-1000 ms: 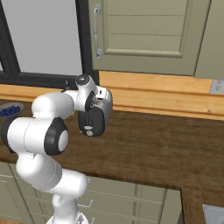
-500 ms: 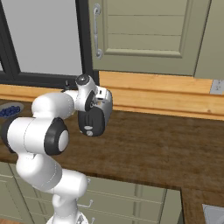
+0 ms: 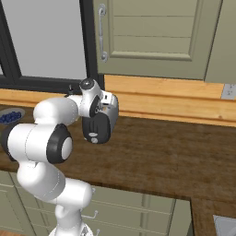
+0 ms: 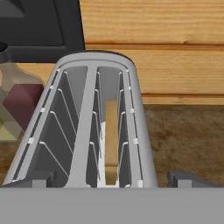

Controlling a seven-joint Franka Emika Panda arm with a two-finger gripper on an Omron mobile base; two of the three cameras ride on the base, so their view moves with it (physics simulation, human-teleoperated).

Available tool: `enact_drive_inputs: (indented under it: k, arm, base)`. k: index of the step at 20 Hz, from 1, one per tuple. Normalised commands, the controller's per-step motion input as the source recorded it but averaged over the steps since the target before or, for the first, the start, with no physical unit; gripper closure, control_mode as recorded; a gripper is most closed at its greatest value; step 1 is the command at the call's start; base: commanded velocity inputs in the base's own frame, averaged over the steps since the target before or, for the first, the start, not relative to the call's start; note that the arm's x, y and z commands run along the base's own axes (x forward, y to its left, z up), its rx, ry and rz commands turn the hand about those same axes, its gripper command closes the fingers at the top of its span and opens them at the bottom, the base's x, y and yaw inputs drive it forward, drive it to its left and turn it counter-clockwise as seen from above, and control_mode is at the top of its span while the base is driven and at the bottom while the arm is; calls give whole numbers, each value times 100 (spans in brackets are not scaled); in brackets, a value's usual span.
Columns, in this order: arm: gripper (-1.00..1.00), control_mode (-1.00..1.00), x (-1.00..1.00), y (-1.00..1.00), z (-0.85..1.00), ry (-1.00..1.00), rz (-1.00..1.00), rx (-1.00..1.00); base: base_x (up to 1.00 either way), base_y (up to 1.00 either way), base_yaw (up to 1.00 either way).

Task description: Start the toaster. Once the lever pops up, take the bread to the plate on the dining counter.

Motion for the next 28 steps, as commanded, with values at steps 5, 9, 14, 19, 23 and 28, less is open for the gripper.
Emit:
enact_drive_inputs:
  k: [5,9,14,19,23,28]
  arm:
    - [-100,-100,0,0,0,0,0,0]
    - [-100,-100,0,0,0,0,0,0]
    - [-100,-100,0,0,0,0,0,0]
    - [-100,-100,0,0,0,0,0,0]
    - [-100,-100,0,0,0,0,0,0]
    - [-100,-100,0,0,0,0,0,0]
  base:
    - [0,0,0]
    - [0,0,0]
    - [0,0,0]
    - [0,0,0]
    - [0,0,0]
    - [0,0,0]
